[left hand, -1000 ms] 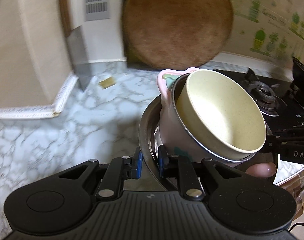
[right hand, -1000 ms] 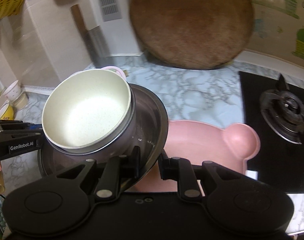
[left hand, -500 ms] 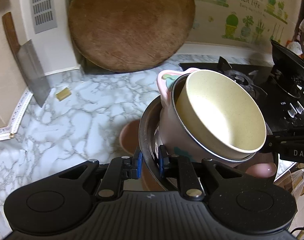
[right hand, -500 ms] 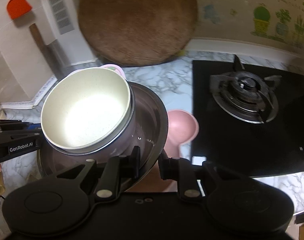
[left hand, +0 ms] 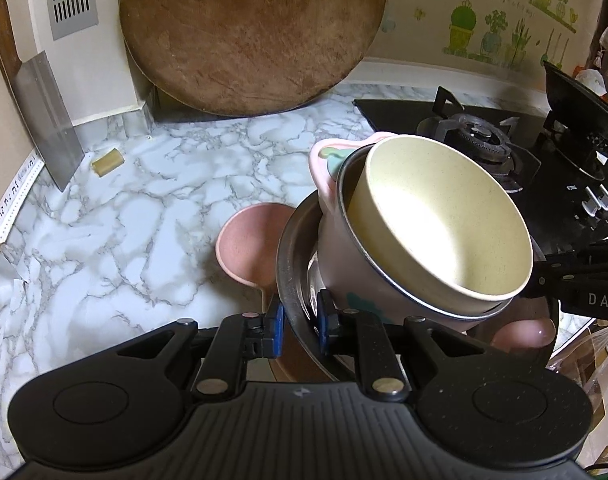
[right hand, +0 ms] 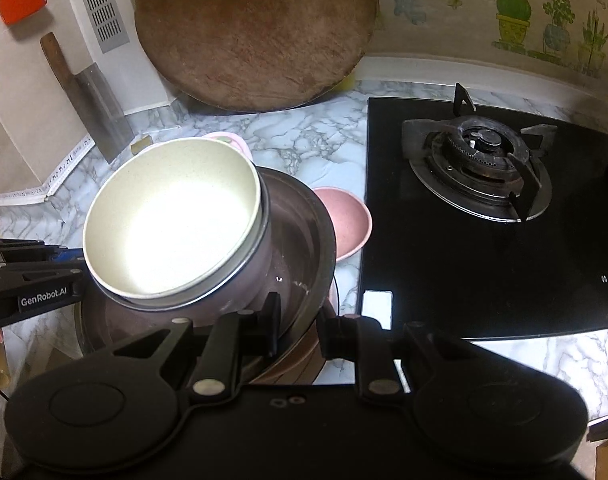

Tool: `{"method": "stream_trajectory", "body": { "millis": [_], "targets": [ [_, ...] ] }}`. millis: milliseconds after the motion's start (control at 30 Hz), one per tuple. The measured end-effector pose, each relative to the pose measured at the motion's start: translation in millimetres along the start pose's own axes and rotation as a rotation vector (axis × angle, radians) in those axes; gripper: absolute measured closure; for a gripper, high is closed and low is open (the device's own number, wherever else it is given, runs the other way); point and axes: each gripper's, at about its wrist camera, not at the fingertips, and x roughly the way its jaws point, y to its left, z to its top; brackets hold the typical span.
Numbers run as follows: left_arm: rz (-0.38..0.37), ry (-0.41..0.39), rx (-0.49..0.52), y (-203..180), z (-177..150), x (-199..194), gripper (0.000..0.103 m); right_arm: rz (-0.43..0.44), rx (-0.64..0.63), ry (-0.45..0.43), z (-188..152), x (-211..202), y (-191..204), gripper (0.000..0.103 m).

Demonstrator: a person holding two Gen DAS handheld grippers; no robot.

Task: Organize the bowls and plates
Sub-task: 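Lift the nested steel bowl with both grippers and carry it over the plate stack, then lower the steel bowl onto the pink bear plate and open both grippers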

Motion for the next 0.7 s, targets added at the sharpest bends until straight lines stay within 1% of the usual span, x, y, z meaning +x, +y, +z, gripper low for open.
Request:
{"method": "stream_trajectory", "body": {
  "millis": [233,400,500,700],
  "targets": [
    [0.005,-0.013,0.013,2,-3,5,0.088,-0.016,-0.007,0.003,-5,10,2,0.083],
    [0.006,-0.005,-0.002,5,-3,7,0.087,-0.044,-0.046,0.008,-7,14,8,0.082],
    [-0.004,0.004,-0.017,8,-2,7,0.087,-0.048,-0.044,0.010,-6,15,9,0.082],
    [-0.006,0.011,-0.001,7,-2,6,0.087,-0.063,-0.040,0.011,-6,15,9,0.082]
  ]
}}
